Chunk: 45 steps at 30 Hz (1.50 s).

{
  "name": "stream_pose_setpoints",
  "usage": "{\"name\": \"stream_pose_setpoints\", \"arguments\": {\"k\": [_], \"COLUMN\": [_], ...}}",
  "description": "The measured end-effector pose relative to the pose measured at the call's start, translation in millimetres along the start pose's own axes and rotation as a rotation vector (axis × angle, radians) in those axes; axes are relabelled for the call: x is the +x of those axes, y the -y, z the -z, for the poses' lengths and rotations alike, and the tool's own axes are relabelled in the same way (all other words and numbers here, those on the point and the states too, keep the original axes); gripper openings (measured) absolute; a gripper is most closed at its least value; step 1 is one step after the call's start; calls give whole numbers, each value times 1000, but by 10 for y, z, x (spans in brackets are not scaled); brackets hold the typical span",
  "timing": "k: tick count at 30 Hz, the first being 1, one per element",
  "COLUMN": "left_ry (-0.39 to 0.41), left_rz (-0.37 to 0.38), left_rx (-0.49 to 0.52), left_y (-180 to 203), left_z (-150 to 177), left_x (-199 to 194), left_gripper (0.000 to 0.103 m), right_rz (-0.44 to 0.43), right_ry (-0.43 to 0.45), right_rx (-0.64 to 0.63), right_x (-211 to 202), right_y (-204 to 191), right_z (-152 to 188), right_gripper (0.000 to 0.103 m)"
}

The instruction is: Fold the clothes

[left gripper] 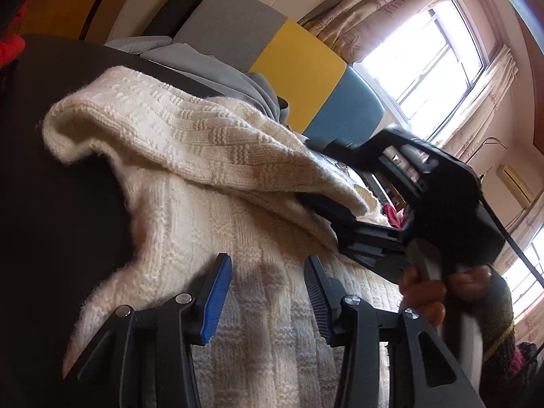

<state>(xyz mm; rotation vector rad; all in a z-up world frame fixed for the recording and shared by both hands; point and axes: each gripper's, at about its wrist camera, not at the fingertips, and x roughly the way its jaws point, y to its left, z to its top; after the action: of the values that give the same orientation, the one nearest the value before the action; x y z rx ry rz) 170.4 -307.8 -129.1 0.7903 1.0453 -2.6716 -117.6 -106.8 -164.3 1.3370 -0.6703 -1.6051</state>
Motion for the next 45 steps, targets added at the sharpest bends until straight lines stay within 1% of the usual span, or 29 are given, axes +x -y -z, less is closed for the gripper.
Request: {"name": "stream_pose_setpoints", "arguments": {"k": [1,2,3,4,6,7,10,13,16,18,19,20,21,22,23,24,25,30,32,33,36,38,40,43,44,45], "left_ry": [1,1,1,2,3,3,3,1,3,3,3,3,3,3,2,2,2,5,7,8,10,11,13,15,15,15], "left_rz": [2,5,8,9,9,10,10,10,9,7,6,6,5,4,3,4,5,13,20,23,34,42,49,60,62,64], "left_rx": [-1,-2,-2,-3,-3,-3,-4,-4,-3,-1,0,0,1,1,2,1,1,-1,-4,-6,-10,-13,-16,-20,-22,-22], "left_y": [-4,-9,-12,-13,-14,-14,-19,-20,-38,-51,-50,-49,-51,-52,-55,-64,-71,-67,-71,-75,-89,-97,-104,-114,-112,-113], "left_z": [1,-1,-4,-3,-2,-1,-1,0,17,31,24,18,14,9,5,5,3,-5,-6,-6,-9,-14,-11,-9,-14,-14], "left_x": [1,11,21,25,32,35,46,58,51,45,49,53,57,60,62,58,54,56,57,57,51,52,42,33,35,35], "left_gripper": [45,45,45,45,45,45,45,45,45,45,45,45,45,45,45,45,45,45,45,45,45,45,45,45,45,45], "right_rz": [35,68,102,135,186,191,171,142,169,171,142,108,75,38,0,-37,-43,-63,-40,-25,21,26,61,87,114,144], "right_ry": [-6,-20,-34,-49,-43,-31,41,134,196,138,108,78,48,26,5,-16,-28,-46,-73,-70,-53,-17,18,48,33,15], "right_rx": [-15,-60,-109,-157,-335,-406,-565,-620,-589,-500,-448,-395,-342,-274,-204,-134,-100,-45,-27,-16,18,52,65,95,47,-7], "right_x": [43,65,85,104,45,-5,-287,-671,-994,-1030,-1020,-1008,-996,-966,-933,-901,-816,-499,-339,-290,-155,-114,-68,7,56,106], "right_y": [-21,-97,-178,-260,-594,-755,-1220,-1456,-1361,-1083,-926,-767,-609,-448,-286,-125,-36,107,118,124,143,145,99,53,-7,-70], "right_z": [-14,-19,-23,-27,-12,-16,-74,-201,-396,-518,-513,-500,-487,-451,-413,-374,-330,-162,-121,-106,-61,-52,-68,-81,-91,-101], "right_gripper": [39,27,18,16,14,13,12,11,11,16,17,26,38,43,54,57,57,57,57,57,57,57,57,60,59,45]}}
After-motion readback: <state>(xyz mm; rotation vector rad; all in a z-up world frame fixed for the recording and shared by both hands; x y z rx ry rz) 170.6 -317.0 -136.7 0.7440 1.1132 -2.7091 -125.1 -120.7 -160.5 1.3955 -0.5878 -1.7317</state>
